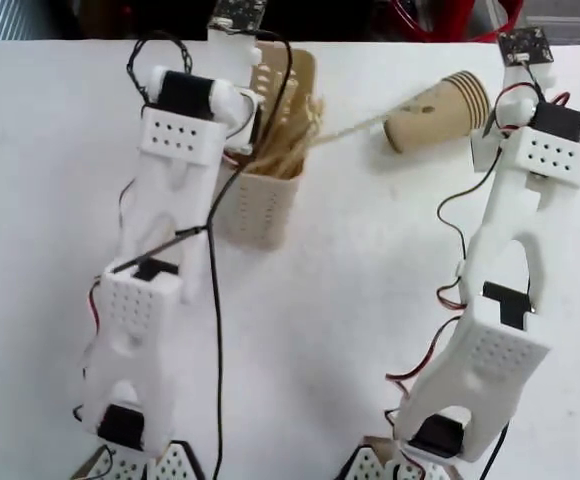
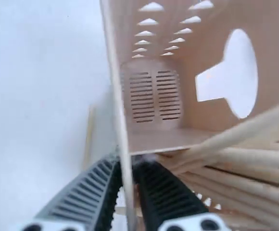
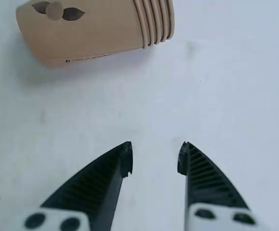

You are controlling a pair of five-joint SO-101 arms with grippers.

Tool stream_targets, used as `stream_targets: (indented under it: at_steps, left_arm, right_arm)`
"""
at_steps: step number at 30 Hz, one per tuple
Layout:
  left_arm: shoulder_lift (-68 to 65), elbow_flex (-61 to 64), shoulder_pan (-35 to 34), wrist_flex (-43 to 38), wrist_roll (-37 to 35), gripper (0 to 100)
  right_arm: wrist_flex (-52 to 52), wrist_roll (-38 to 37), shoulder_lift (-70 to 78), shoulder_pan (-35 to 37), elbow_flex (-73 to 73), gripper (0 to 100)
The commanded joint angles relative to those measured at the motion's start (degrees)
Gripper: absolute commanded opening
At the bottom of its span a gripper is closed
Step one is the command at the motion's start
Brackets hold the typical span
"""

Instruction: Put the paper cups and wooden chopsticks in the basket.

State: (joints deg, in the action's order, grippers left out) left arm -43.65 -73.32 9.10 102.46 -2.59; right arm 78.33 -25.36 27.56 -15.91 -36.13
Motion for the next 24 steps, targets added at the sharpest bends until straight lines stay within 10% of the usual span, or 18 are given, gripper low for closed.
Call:
stream_targets:
  at_steps: [1, 24]
  left_arm:
    - [18.95, 16.53, 2.68, 0.0, 5.27, 2]
    - [47.08, 54.59, 3.03, 0.09, -3.69, 5]
  right_arm:
    - [-1.19, -0.62, -0.66, -0.31, -0.53, 16.5]
    - [-0.92, -6.77, -0.57, -0.04, -0.18, 16.5]
